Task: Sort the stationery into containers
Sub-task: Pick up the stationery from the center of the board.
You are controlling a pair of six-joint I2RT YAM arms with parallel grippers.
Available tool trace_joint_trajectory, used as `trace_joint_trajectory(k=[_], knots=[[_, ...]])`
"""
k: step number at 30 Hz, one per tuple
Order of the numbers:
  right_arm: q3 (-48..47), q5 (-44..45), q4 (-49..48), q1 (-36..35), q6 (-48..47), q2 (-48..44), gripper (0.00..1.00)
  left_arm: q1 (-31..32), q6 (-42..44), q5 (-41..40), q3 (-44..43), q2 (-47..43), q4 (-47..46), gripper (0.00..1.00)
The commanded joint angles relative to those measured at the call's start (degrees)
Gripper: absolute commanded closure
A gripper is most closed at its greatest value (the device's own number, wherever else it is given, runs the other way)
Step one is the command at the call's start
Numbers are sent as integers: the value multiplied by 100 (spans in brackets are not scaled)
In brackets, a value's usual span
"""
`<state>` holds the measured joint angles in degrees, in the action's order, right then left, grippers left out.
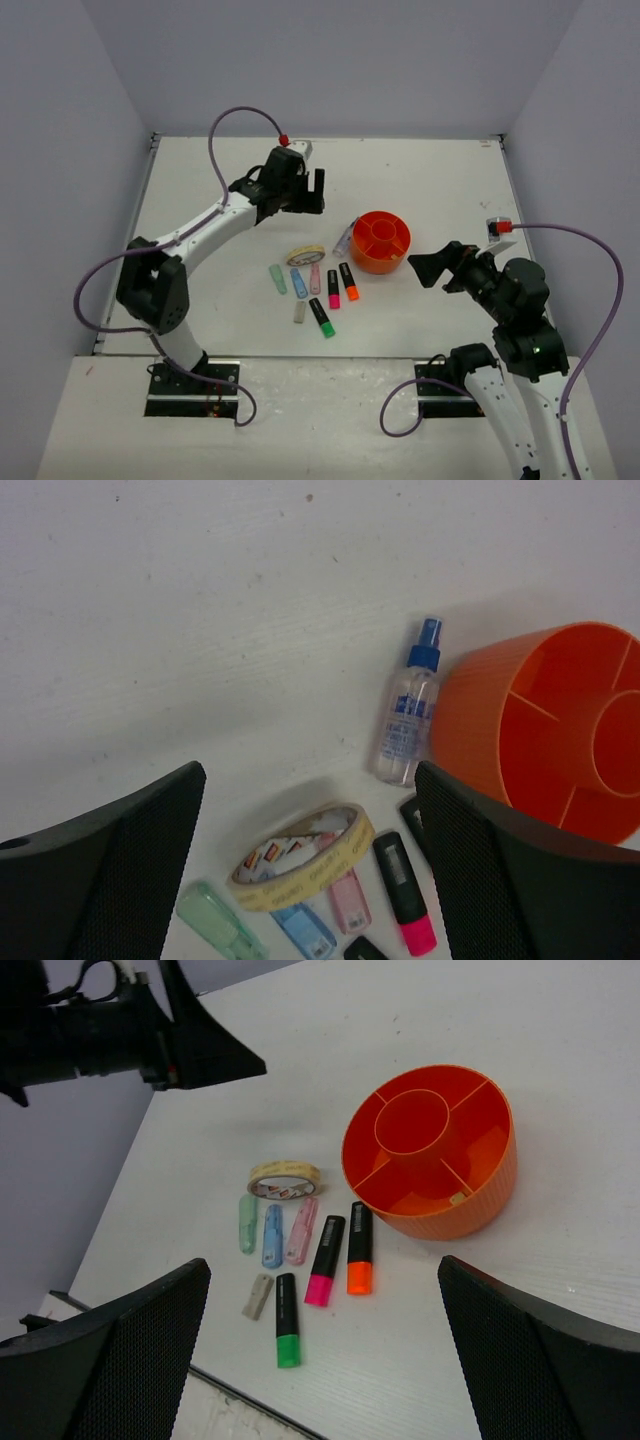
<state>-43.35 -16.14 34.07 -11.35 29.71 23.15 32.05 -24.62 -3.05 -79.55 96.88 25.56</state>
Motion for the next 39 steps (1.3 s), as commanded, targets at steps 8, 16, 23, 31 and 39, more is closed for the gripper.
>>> trace_joint_trajectory(k=[8,16,23,31,39], knots=[[2,-94,22,-7,-36,-134,1,215,529,1349,-633,1474,-172,32],[73,-277,-75,-16,-27,-37,1,332,441,1476,-342,1641,-526,34],[29,-314,-48,-7,-54,-25,1,377,423,1395,-385,1864,-557,40],[50,-329,-40,-7,-53,-39,1,500,446,1386,-479,2046,-565,46],[37,-353,-32,-16,-71,-5,1,555,442,1114,-508,2113,-493,46]])
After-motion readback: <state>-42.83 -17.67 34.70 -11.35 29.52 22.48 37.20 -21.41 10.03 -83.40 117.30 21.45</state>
